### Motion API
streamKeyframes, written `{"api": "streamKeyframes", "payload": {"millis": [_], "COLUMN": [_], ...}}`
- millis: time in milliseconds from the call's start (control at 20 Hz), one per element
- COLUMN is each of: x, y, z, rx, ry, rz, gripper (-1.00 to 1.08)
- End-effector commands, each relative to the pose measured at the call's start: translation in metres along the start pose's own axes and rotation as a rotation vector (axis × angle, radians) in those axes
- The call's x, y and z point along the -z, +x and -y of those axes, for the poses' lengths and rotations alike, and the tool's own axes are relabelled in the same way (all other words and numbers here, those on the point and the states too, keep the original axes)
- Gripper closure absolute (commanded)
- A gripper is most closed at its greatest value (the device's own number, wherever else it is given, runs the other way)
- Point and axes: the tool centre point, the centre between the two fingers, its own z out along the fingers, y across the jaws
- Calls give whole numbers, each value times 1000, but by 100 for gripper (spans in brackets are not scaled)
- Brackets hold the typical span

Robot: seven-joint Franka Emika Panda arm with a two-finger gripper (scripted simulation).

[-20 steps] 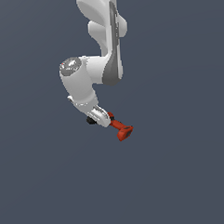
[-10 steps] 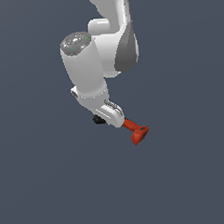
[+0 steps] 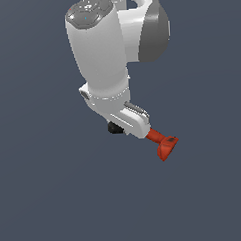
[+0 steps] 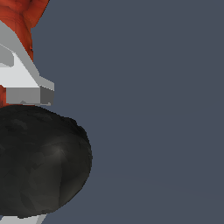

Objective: Pick up the object and move it to a goal position.

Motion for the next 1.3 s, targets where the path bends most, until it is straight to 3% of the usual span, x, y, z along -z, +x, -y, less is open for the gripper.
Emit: {"api": "streamKeyframes", "payload": {"millis": [0, 500, 900, 1250], "x": [14, 34, 32, 58], "y": [2, 4, 4, -5], "z": [11, 32, 33, 34], "rx": [0, 1, 0, 0], "ry": [6, 7, 1, 1], "rz": [-5, -4, 2, 2], "gripper": [108, 108, 108, 108]}}
